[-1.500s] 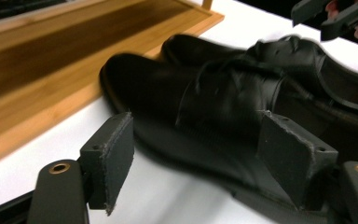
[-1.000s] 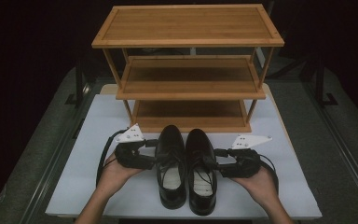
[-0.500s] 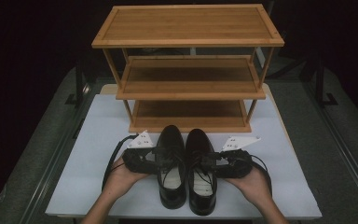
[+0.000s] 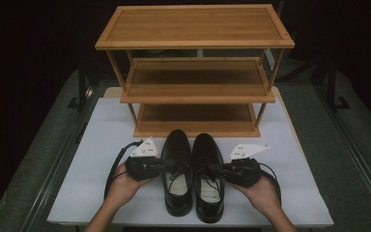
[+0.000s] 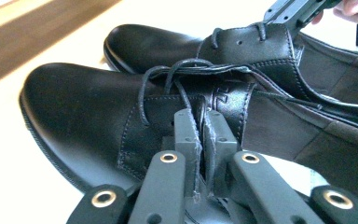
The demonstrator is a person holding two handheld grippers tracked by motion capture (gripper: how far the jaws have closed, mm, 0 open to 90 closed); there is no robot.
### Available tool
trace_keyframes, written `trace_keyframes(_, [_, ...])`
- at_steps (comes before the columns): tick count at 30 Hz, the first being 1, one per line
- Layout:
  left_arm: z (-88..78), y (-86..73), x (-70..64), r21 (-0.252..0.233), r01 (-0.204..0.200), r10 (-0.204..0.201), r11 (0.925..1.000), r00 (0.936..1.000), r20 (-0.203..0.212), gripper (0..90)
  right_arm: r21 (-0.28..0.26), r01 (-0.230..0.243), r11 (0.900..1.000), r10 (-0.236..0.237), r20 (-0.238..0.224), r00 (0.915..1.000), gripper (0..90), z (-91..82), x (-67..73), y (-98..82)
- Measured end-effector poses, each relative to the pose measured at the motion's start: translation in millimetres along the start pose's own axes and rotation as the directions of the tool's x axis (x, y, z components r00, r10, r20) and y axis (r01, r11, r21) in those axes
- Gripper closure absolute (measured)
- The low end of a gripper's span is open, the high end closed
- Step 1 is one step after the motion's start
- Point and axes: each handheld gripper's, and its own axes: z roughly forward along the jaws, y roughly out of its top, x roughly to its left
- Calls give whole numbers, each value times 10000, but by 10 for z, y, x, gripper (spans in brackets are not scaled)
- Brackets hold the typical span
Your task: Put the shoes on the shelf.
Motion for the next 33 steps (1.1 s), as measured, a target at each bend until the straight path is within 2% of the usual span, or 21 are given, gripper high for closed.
trace_keyframes(3, [-29,4,-10,-112,-59,54,9999,9990,-438,871,-231,-209,9995,208,-40,9998,867,-26,-20,-19])
trace_keyframes(10, [-139,4,6,-466,65,-107,9989,9957,-915,874,-415,-238,9989,248,225,9994,868,-57,-8,-14])
trace_keyframes(14, [-195,-16,33,-567,293,-348,9980,9945,-988,875,-554,-275,9981,299,426,9986,870,-84,-19,-4])
trace_keyframes(23, [-259,-8,66,-735,492,-581,9961,9907,-1233,875,-802,-400,9960,458,726,9963,870,-159,-96,43])
trace_keyframes(33, [-272,77,205,-826,651,-772,9945,9852,-1531,875,-1062,-476,9932,587,1035,9929,870,-160,-256,197])
